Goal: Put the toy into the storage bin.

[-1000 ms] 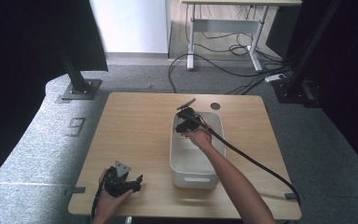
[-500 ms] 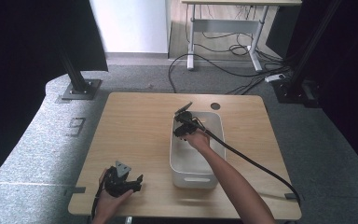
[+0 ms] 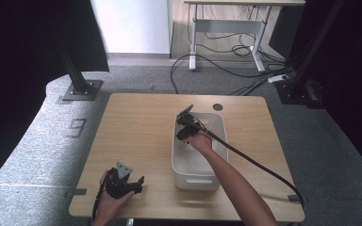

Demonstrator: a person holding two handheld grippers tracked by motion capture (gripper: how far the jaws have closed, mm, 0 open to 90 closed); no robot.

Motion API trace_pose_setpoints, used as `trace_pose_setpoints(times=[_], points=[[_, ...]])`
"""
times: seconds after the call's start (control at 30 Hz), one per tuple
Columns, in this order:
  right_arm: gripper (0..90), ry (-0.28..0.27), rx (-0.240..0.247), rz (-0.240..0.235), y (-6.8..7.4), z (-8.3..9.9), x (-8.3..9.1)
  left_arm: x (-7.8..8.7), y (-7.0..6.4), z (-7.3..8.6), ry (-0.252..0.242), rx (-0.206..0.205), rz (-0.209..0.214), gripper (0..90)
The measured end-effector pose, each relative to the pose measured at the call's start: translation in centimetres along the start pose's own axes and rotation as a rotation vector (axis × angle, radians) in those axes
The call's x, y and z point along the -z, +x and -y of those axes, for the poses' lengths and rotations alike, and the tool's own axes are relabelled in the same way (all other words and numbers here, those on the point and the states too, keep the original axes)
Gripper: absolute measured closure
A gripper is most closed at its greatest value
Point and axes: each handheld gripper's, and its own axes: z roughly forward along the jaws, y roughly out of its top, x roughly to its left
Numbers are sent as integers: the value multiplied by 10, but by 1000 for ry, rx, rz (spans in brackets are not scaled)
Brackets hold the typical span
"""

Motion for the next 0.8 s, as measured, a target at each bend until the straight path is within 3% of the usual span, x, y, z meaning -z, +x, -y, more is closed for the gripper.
trace_pose_setpoints(times=[0.8], points=[[497, 37, -20, -43, 0, 3, -10, 0, -1, 0, 0, -9, -2, 151]])
